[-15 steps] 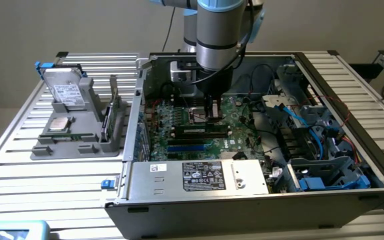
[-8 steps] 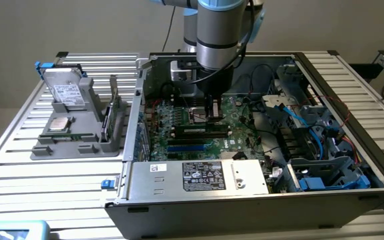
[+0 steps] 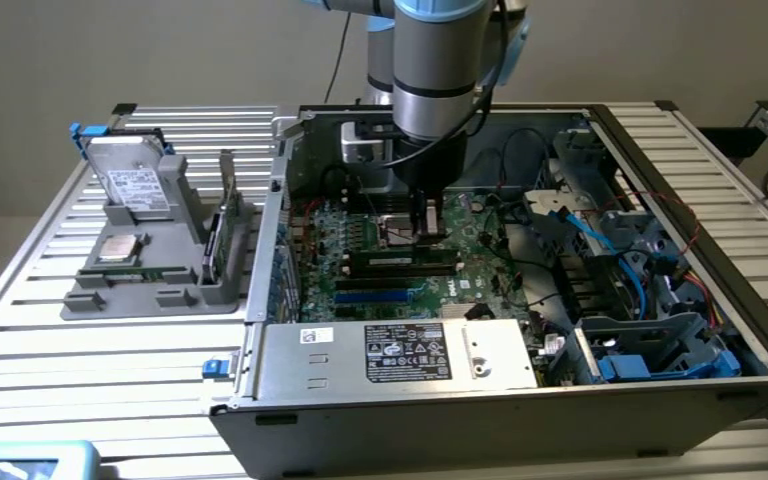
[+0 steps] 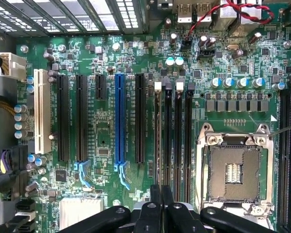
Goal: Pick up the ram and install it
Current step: 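Insert the ram into the slot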
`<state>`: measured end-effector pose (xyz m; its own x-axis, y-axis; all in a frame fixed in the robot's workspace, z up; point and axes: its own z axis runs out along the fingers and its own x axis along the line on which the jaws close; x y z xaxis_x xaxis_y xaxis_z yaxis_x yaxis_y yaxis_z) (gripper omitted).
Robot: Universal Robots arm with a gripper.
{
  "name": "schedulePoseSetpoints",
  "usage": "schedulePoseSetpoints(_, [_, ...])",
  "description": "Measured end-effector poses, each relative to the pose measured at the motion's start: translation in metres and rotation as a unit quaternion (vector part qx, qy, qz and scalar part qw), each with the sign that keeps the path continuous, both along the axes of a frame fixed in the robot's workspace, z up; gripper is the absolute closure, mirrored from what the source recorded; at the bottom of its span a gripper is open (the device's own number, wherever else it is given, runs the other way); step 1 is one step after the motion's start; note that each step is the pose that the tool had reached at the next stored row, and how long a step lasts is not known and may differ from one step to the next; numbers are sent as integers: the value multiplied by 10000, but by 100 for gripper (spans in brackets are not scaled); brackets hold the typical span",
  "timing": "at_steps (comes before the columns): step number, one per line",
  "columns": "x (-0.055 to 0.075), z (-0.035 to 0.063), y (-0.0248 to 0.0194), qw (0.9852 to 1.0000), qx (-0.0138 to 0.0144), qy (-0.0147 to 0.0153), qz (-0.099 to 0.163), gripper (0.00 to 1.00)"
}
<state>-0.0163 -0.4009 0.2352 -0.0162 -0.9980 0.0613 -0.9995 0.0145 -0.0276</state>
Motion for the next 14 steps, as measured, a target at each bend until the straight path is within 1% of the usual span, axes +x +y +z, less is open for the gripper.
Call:
schedulePoseSetpoints(5, [-12,-4,-1,10000,-1,-39,0,88])
schedulePoseSetpoints(9, [-22,-12,-1,10000,0,-64,1,88])
schedulePoseSetpoints(12, [-34,-20,-1,10000,0,-77,0,88])
schedulePoseSetpoints(14, [-42,-23,-1,10000,0,-79,-1,88])
